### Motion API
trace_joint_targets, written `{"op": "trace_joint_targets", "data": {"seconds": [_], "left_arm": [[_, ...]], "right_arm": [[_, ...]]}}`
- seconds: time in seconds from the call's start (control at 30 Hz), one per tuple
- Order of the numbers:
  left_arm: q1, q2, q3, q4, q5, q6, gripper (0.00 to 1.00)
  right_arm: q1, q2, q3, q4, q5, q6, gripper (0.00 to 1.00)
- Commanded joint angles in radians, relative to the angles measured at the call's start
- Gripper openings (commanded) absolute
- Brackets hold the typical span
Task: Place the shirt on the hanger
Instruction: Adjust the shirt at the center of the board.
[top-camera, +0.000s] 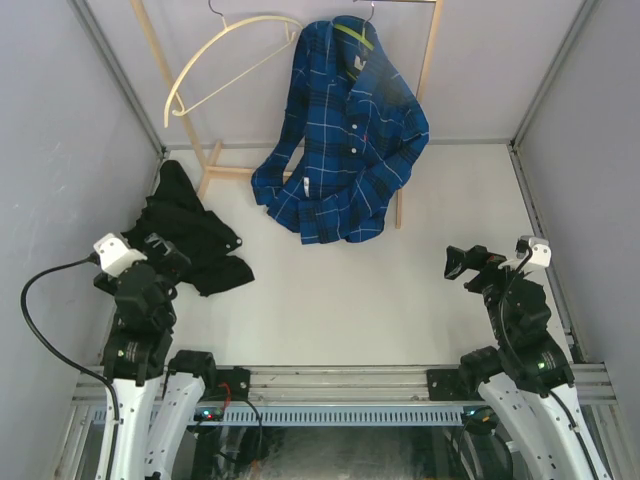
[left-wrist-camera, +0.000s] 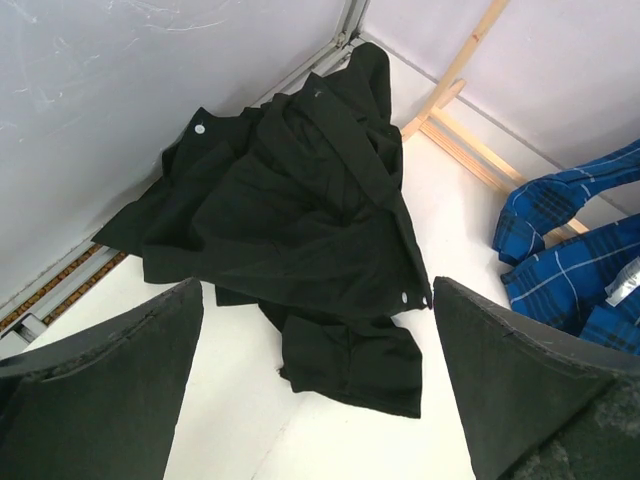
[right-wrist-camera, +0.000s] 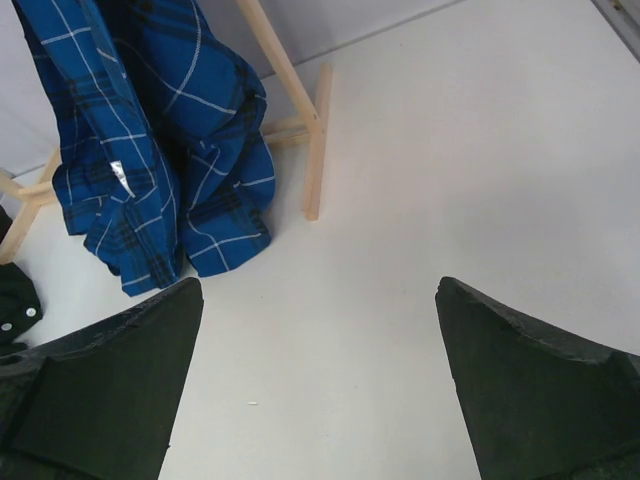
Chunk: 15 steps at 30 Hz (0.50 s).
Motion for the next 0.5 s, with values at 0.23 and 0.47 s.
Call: {"op": "trace_joint_targets", "data": {"seconds": [0.23,0.47], "left_arm": [[0.008,0.039,-0.017,0.020,0.051,-0.103,1.00],[0.008,0.100,-0.064,-0.008,0.010,-0.366,1.00]], "right_arm": [[-0.008,0.028,-0.020,0.083,-0.001,0.018,1.00],[-0.010,0.080,-0.036,0.111,-0.017,0.023,1.00]]}}
